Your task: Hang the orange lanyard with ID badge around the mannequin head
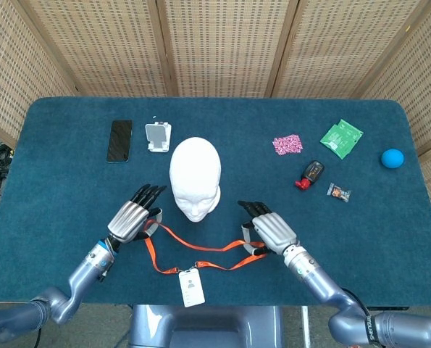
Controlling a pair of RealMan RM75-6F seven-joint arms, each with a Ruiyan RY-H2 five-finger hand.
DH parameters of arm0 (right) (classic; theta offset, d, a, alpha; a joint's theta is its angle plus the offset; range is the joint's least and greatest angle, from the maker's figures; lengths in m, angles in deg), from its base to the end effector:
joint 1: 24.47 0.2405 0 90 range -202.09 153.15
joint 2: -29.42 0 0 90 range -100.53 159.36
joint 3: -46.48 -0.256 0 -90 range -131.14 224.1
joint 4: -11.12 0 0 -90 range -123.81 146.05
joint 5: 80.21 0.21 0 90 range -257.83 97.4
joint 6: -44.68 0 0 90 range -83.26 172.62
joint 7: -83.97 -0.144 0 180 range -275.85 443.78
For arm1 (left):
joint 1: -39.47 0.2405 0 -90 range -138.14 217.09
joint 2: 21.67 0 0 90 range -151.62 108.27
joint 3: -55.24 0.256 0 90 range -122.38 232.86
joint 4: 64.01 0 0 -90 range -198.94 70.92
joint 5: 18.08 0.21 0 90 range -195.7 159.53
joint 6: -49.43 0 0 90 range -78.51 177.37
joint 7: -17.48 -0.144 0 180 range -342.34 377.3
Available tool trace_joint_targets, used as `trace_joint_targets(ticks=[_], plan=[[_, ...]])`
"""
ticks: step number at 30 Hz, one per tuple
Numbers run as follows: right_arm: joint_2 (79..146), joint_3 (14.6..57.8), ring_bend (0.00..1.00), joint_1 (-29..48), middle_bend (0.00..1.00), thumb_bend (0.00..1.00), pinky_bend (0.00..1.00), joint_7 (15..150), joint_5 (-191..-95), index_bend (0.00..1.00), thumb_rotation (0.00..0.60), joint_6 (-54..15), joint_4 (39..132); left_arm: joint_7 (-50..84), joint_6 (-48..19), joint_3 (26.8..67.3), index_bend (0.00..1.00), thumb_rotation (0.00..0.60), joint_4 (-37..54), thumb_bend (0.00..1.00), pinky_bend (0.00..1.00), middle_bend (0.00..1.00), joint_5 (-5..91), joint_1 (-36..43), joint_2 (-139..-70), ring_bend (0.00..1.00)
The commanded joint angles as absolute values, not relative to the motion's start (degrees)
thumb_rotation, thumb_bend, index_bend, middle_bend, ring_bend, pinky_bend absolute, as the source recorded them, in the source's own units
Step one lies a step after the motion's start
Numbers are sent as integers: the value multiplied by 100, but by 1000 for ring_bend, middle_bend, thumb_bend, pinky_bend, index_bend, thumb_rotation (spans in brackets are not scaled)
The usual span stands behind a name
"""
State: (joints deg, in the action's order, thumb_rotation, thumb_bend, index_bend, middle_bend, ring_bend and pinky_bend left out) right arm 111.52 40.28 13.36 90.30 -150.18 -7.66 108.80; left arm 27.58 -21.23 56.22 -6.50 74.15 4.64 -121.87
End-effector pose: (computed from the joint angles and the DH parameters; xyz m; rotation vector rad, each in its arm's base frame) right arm -0.1454 -0.2888 -0.0089 1.9516 -1.2665 1.0328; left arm -0.2073 0.3050 -0.0475 -1.9441 -0.8453 -1.1921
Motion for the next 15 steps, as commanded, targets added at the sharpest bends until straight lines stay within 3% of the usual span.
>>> trace_joint_targets(ticks=[1,15], plan=[[11104,4075,0,1322,0,711,0,9112,-15145,751,600,-834,10988,2887,-2258,5681,657,600,-699,466,0,0,7539,503,-12119,0],[10713,4277,0,1386,0,717,0,8872,-15900,762,600,-732,11142,3107,-3064,5869,664,600,-1071,467,0,0,8177,540,-12108,0]])
